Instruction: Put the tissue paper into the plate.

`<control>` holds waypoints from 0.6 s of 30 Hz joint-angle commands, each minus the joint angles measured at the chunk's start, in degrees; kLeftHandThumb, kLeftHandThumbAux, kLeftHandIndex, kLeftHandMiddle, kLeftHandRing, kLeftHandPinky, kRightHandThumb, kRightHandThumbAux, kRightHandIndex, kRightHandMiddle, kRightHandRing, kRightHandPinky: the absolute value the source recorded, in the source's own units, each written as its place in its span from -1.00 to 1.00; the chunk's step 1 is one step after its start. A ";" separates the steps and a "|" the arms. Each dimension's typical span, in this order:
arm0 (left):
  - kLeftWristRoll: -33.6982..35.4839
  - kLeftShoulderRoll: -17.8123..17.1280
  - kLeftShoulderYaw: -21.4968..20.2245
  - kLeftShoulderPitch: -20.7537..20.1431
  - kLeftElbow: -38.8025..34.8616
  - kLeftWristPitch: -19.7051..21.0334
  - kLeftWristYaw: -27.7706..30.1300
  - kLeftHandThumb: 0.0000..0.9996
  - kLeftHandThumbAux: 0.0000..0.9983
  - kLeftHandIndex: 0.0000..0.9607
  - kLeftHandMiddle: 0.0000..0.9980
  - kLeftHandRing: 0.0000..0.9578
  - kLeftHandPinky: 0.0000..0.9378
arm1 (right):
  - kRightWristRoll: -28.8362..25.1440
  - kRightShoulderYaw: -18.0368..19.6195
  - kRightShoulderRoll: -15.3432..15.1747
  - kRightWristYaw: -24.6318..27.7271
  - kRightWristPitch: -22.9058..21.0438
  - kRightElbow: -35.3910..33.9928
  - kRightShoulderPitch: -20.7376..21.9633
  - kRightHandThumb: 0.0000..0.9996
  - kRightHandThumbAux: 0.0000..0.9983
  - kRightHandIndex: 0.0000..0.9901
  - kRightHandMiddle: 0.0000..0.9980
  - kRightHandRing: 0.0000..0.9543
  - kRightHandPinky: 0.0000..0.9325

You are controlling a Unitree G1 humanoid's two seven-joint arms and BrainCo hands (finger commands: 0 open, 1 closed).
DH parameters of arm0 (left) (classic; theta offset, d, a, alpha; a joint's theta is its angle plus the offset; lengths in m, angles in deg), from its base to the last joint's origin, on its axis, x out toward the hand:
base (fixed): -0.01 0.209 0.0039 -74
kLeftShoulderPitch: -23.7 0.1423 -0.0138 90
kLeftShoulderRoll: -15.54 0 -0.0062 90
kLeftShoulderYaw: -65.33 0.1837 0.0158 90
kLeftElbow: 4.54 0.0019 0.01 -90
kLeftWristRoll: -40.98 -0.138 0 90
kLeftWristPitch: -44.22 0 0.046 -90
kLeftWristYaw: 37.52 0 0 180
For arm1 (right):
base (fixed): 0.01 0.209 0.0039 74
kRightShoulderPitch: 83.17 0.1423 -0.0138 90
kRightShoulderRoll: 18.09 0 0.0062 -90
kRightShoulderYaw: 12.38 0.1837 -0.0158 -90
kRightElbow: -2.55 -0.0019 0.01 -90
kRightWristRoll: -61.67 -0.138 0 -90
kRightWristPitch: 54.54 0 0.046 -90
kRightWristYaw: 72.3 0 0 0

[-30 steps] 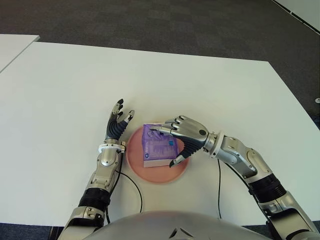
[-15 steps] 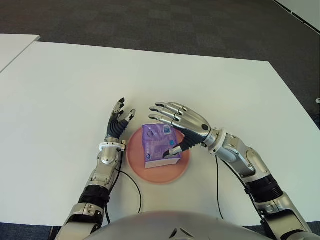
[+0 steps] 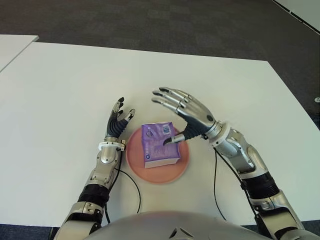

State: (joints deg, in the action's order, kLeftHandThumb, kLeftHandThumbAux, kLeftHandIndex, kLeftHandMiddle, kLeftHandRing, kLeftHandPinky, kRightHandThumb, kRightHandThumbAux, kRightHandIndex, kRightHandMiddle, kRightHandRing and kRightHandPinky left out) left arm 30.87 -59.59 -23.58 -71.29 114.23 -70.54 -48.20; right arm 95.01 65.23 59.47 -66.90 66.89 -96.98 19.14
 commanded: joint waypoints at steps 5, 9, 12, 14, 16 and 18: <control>-0.12 0.16 0.07 2.85 0.73 2.14 -0.39 -0.91 0.06 -1.00 -1.00 -1.00 -0.99 | -21.65 3.66 6.04 4.76 -8.13 -1.86 0.18 -0.50 -0.60 -1.00 -1.00 -1.00 -1.00; 0.74 0.66 -0.22 2.92 0.72 2.21 -0.12 -0.91 0.07 -1.00 -1.00 -1.00 -0.99 | -20.95 13.56 7.79 -8.04 0.64 16.48 5.07 -0.51 -0.57 -1.00 -1.00 -1.00 -1.00; 1.00 0.76 -0.25 2.98 0.82 1.73 0.06 -0.90 0.07 -1.00 -1.00 -1.00 -1.00 | -22.15 17.49 9.96 -13.44 2.00 21.66 5.61 -0.58 -0.48 -1.00 -1.00 -1.00 -1.00; 0.97 0.81 -0.25 3.12 0.72 1.47 -0.08 -0.90 0.07 -1.00 -1.00 -1.00 -0.99 | -24.45 19.32 12.31 -15.27 1.03 20.01 5.10 -0.63 -0.44 -1.00 -1.00 -1.00 -1.00; 0.97 0.76 -0.26 3.38 0.31 1.47 -0.15 -0.89 0.07 -1.00 -1.00 -1.00 -0.98 | -26.42 20.27 14.74 -16.50 1.05 18.39 4.03 -0.68 -0.39 -1.00 -1.00 -1.00 -1.00; 0.92 0.64 -0.27 3.83 -0.38 1.45 -0.12 -0.89 0.07 -1.00 -1.00 -1.00 -0.96 | -27.81 19.71 18.47 -17.92 3.32 19.94 2.97 -0.74 -0.36 -1.00 -1.00 -1.00 -1.00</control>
State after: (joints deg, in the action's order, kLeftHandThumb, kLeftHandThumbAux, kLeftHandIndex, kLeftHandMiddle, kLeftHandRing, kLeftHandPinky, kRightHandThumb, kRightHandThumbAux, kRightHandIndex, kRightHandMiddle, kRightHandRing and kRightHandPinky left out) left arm 31.49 -59.08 -23.73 -69.89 112.61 -70.70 -48.20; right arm 69.57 84.48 73.27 -82.65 67.82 -79.14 24.49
